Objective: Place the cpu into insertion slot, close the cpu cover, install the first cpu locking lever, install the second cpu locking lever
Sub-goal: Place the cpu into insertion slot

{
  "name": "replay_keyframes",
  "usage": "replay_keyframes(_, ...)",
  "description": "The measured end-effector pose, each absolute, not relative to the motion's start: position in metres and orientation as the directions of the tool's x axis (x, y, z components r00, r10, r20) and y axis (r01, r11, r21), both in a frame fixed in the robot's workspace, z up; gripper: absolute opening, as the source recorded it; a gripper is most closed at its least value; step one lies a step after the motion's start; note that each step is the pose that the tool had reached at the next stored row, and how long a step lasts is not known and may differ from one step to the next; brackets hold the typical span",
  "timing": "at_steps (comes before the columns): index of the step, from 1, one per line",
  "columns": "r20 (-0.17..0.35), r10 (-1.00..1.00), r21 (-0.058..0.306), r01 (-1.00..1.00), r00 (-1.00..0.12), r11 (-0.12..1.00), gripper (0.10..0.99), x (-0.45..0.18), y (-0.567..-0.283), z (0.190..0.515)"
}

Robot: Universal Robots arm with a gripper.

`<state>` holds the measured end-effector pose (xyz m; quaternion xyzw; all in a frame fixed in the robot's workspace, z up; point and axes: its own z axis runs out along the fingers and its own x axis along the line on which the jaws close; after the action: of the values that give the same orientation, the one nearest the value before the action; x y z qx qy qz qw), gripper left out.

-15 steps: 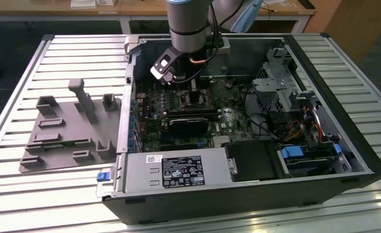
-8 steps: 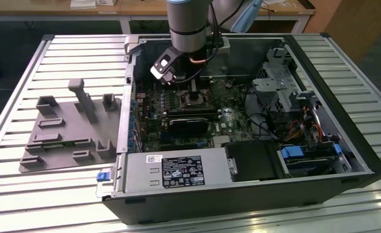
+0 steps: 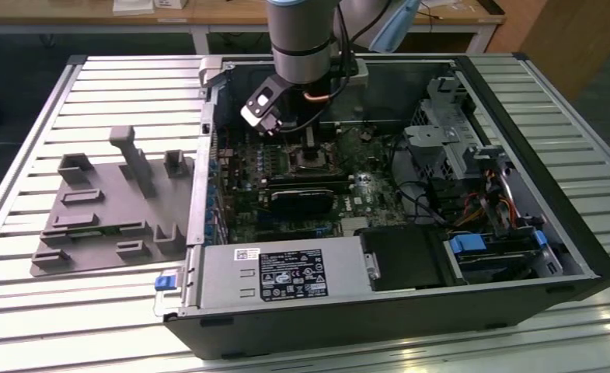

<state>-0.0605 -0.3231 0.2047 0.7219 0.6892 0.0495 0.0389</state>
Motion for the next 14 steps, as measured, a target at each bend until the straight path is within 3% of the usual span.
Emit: replay_keyframes(14, 0.019, 0.997, 0.124, 0.989, 0.074, -0.076, 0.106, -0.0606, -0.3233, 0.1995)
